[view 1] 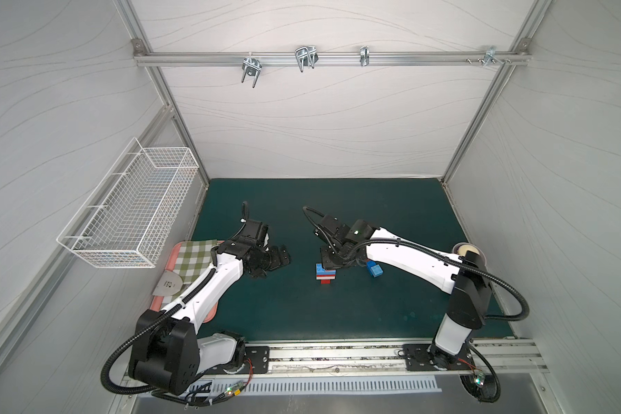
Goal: Assemble a carrot with lego
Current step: Assemble the lego brick with the lego brick.
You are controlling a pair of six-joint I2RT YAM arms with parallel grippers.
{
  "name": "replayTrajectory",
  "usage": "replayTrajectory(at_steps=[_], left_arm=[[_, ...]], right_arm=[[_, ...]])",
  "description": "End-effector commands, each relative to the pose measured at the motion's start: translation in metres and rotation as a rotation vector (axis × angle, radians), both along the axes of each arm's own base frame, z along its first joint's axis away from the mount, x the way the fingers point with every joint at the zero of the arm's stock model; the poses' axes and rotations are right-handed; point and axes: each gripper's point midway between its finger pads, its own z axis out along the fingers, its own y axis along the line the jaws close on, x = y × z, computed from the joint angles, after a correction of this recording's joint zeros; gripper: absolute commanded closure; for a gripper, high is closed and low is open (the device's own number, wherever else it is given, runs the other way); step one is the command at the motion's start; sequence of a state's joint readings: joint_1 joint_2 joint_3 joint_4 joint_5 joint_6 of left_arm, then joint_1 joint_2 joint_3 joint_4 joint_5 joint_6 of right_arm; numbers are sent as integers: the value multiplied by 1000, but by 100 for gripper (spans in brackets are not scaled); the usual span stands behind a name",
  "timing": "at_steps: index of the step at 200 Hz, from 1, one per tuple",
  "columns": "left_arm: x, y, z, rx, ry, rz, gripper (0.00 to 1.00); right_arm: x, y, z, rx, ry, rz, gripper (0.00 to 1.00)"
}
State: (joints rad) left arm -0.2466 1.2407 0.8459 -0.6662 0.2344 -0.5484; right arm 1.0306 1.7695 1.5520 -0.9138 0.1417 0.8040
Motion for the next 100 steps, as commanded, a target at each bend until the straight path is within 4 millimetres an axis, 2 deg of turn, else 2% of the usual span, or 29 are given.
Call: replayTrajectory(at_steps=[1, 100], left_arm=[[6, -1, 5, -12, -31, -22, 1], [5, 3, 1, -18, -22, -14, 1]], right_arm=[[3, 5, 2, -14, -23, -13, 73], [6, 7, -13, -65, -7, -64, 73]])
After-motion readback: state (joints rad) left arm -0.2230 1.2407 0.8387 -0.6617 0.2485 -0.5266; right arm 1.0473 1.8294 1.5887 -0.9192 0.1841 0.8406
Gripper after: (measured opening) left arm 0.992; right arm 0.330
